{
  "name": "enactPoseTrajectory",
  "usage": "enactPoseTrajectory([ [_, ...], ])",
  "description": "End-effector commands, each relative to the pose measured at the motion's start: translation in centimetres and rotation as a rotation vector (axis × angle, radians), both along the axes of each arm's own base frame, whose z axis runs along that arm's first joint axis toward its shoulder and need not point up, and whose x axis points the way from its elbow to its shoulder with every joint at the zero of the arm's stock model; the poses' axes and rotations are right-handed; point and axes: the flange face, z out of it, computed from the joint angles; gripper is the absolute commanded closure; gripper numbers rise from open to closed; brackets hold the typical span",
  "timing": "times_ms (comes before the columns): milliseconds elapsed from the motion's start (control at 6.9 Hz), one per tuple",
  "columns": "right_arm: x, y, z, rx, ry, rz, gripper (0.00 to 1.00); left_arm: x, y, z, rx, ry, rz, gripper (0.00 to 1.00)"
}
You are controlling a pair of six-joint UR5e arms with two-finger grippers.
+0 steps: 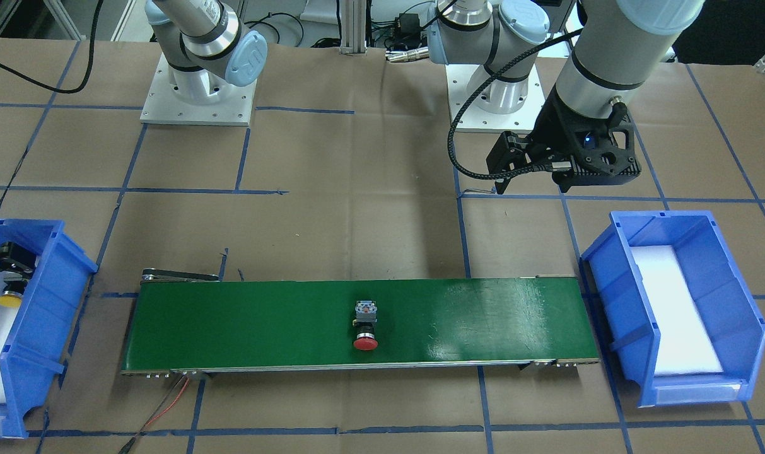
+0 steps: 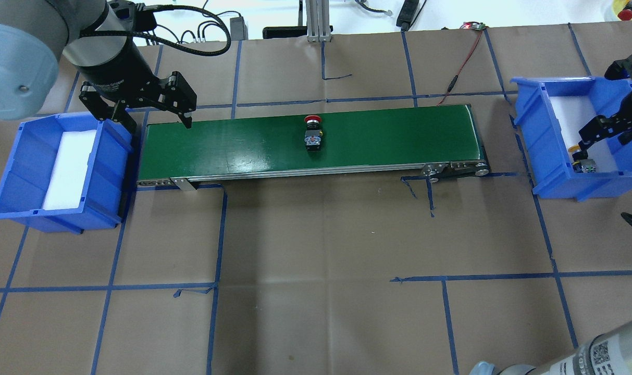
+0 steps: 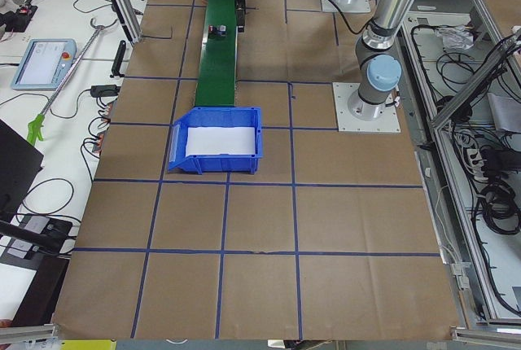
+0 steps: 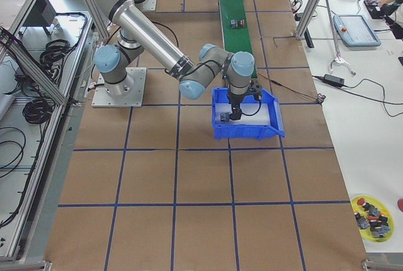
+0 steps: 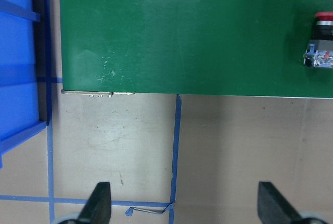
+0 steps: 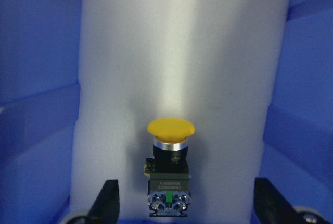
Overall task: Transport two buttons from left to right
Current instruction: 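Lower the yellow button into the bin and open the right gripper, then raise the right gripper and move it back toward the conveyor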
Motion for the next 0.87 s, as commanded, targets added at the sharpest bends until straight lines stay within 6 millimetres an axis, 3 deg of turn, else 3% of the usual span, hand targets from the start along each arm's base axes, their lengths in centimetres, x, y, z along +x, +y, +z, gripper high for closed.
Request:
enactPoseTrajectory([
  [0,1.7,-0.8,7.1,-0.101,0.059,-0.016,0.0,0.0,0.0,0.0,0.0,-0.002,0.0,0.0],
  [290,6.3,-1.4,12.9,-0.052,0.025,-0.054,0.0,0.0,0.0,-0.1,0.001,-0.001,0.0,0.0],
  [580,14.0,-1.2,15.7,0.074,-0.042,-0.25,0.0,0.0,0.0,-0.1,0.001,-0.001,0.0,0.0],
  [725,19.3,-1.1,15.9,0.098,-0.044,-0.28,0.0,0.0,0.0,-0.1,0.003,-0.001,0.0,0.0],
])
